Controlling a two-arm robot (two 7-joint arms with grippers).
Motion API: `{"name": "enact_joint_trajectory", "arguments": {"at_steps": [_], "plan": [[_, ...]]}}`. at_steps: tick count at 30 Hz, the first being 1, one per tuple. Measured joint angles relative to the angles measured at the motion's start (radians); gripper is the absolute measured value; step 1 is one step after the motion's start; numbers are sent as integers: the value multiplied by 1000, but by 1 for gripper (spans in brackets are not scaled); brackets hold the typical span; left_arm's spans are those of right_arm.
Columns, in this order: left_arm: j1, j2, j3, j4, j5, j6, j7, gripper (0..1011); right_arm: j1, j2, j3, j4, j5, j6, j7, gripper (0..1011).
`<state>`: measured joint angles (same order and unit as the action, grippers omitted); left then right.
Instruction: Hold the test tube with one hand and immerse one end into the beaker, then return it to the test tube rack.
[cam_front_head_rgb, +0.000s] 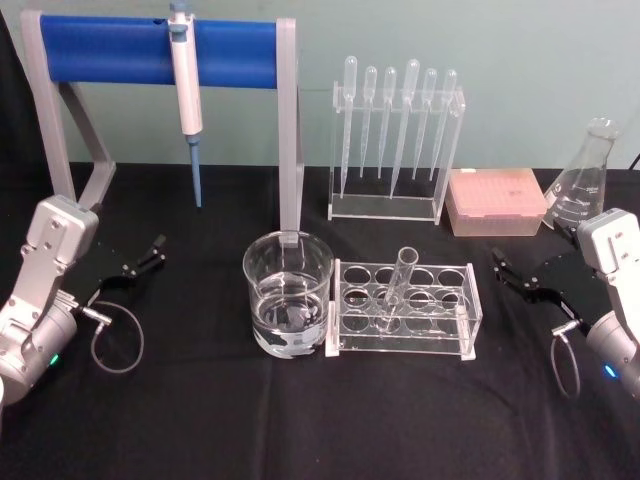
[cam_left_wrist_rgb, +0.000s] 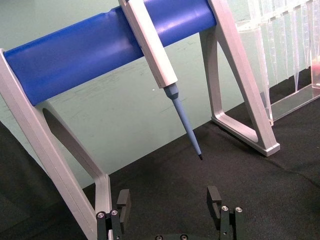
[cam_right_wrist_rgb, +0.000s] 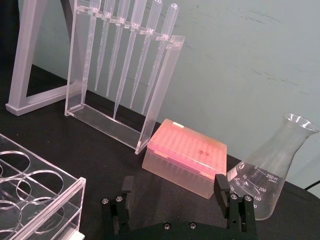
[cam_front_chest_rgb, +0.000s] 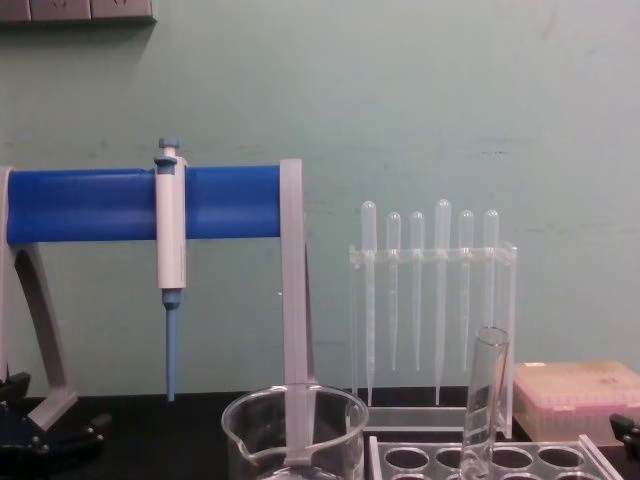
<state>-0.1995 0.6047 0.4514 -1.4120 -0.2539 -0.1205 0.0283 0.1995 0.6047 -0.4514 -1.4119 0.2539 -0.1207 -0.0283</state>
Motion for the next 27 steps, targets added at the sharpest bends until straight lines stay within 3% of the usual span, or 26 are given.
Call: {"name": "enact_joint_trajectory", "arguments": {"at_steps": [27], "plan": [[0,0,0,0,0,0,0,1000,0,0,0,0,0,0,0,1002]]}}
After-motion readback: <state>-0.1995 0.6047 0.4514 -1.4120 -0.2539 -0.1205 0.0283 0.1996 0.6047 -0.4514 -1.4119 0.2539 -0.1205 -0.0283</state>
